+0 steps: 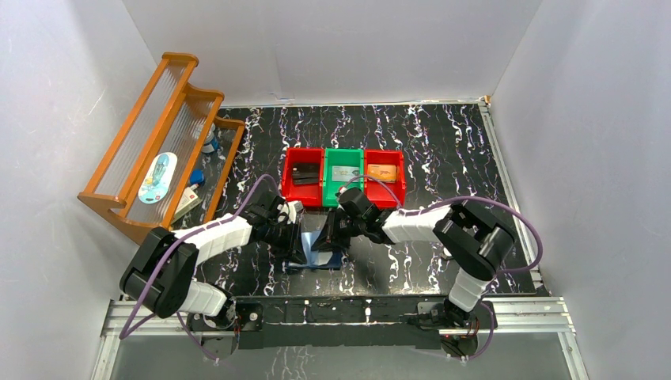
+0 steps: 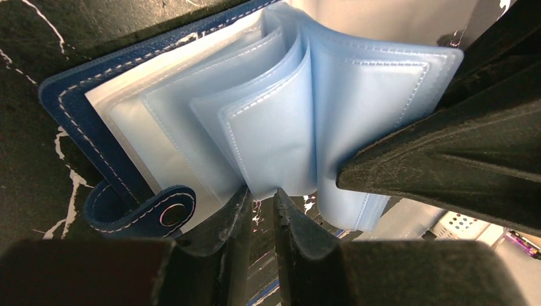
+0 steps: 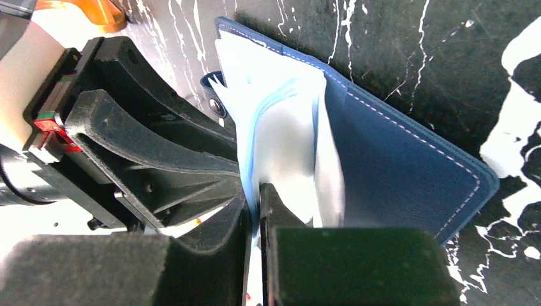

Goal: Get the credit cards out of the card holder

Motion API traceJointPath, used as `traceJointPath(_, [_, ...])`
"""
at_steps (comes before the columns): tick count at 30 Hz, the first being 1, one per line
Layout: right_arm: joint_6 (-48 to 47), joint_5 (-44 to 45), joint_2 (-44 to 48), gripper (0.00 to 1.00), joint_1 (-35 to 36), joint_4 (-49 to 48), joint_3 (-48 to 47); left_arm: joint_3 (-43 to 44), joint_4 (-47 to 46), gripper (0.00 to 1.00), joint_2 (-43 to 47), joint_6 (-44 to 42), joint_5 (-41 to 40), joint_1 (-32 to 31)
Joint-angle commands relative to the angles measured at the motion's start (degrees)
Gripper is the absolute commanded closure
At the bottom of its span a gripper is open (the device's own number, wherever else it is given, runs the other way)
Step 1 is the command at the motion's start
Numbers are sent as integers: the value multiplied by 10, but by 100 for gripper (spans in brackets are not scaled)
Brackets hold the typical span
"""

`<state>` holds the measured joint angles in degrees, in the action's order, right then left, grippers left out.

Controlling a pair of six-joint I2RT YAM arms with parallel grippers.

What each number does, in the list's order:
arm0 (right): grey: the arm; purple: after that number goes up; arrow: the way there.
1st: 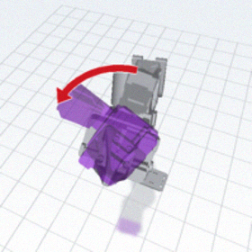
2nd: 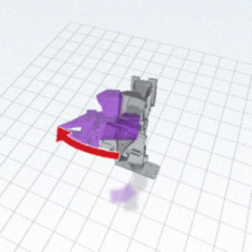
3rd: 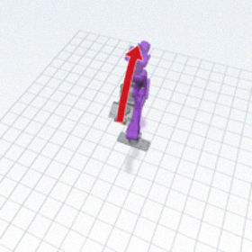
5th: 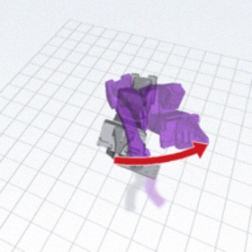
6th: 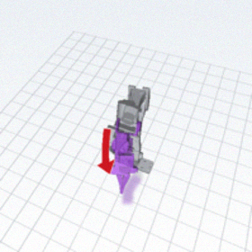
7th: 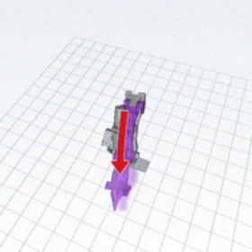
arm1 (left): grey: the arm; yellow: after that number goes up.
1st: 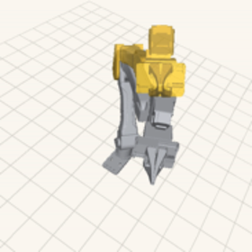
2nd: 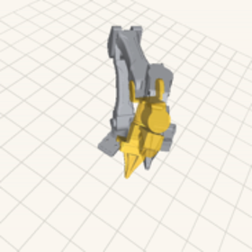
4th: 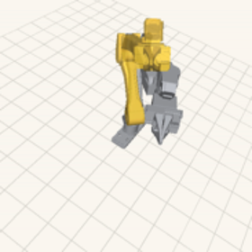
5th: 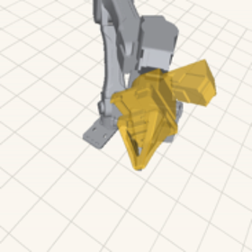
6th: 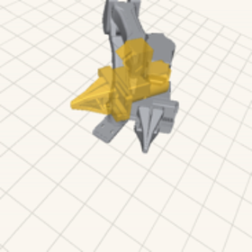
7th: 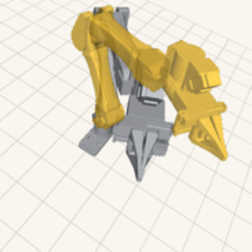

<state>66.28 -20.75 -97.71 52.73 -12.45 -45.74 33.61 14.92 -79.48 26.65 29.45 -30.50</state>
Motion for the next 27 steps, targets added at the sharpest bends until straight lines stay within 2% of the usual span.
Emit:
traceJointPath(1, [37, -43, -4, 85, -13, -68, 23, -6, 6, 82, 6, 1, 4, -3])
traceJointPath(4, [30, -6, 21, 85, -21, -23, 29, -4, 10, 78, 17, 3, -1, -3])
traceJointPath(7, [-7, 72, 59, 83, -24, 108, 10, 6, 23, 68, 52, 9, -27, -3])
traceJointPath(9, [-25, 109, 81, 81, -28, 155, 6, 17, 36, 64, 74, 11, -49, -2])
traceJointPath(14, [-49, 170, 134, 59, -39, 240, 2, 55, 76, 55, 129, 14, -114, -1])
traceJointPath(17, [-68, 236, 178, 49, -40, 290, -15, 76, 99, 46, 173, 15, -169, -1])
traceJointPath(22, [-120, 336, 269, 29, -42, 326, -38, 109, 136, 16, 240, 27, -306, 1])
traceJointPath(23, [-136, 358, 288, 25, -41, 328, -42, 116, 143, 7, 254, 36, -345, 1])
traceJointPath(25, [-168, 393, 324, 18, -41, 325, -51, 132, 153, 2, 277, 46, -410, 1])
traceJointPath(27, [-223, 427, 358, 13, -42, 317, -58, 149, 161, 2, 295, 48, -463, 1])
